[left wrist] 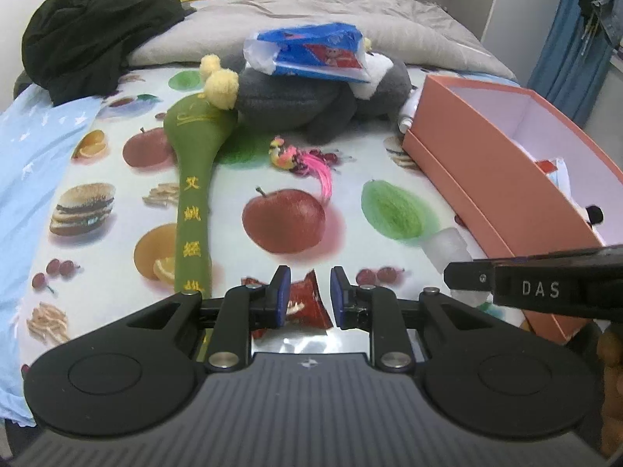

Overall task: Organize soft objects
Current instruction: 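Lift the candy packet with the left gripper while the right gripper lifts the clear cup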

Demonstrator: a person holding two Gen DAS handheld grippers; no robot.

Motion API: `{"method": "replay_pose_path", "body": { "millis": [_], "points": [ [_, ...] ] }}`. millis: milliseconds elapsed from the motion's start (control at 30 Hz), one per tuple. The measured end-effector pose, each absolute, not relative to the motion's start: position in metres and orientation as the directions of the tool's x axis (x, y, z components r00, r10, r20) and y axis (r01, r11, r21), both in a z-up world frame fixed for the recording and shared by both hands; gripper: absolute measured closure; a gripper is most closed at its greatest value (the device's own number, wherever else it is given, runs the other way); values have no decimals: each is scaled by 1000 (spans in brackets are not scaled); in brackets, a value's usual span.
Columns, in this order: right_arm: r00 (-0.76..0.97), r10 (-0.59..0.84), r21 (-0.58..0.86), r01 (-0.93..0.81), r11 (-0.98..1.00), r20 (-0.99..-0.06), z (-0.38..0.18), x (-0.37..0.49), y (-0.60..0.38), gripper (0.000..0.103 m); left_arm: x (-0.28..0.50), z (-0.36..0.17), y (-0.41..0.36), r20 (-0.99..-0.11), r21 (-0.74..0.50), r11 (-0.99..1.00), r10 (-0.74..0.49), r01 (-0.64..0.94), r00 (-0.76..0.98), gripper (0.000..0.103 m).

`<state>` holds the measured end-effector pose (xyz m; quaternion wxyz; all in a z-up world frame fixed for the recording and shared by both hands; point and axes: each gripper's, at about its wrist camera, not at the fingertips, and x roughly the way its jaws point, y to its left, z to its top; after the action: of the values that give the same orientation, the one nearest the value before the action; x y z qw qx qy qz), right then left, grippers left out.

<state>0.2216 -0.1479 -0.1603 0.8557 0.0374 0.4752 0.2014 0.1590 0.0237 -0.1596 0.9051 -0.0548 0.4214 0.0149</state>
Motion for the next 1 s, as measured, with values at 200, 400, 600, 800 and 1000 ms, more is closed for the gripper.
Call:
{"method": "replay_pose_path", "body": {
  "millis": [200, 400, 600, 800, 1000],
  "points": [
    [443, 370, 256, -296, 920, -817, -173, 214, -150, 83, 146, -170, 24, -785, -75, 996, -34, -40, 618, 72],
    [413, 366, 261, -289, 921, -834, -185, 210, -151, 83, 144, -179, 23, -783, -31, 999, -9, -25, 622, 47],
    [403, 363, 256, -294, 921, -841, -189, 213, -151, 83, 157, -185, 21, -773, -20, 999, 0, -25, 634, 41],
    [391, 362, 256, -297, 920, -846, -193, 217, -151, 83, 177, -201, 34, -803, -79, 989, 11, -124, 595, 41],
    [383, 356, 253, -293, 922, -852, -197, 220, -152, 83, 183, -220, 41, -831, -86, 983, 20, -163, 557, 42]
  ]
}}
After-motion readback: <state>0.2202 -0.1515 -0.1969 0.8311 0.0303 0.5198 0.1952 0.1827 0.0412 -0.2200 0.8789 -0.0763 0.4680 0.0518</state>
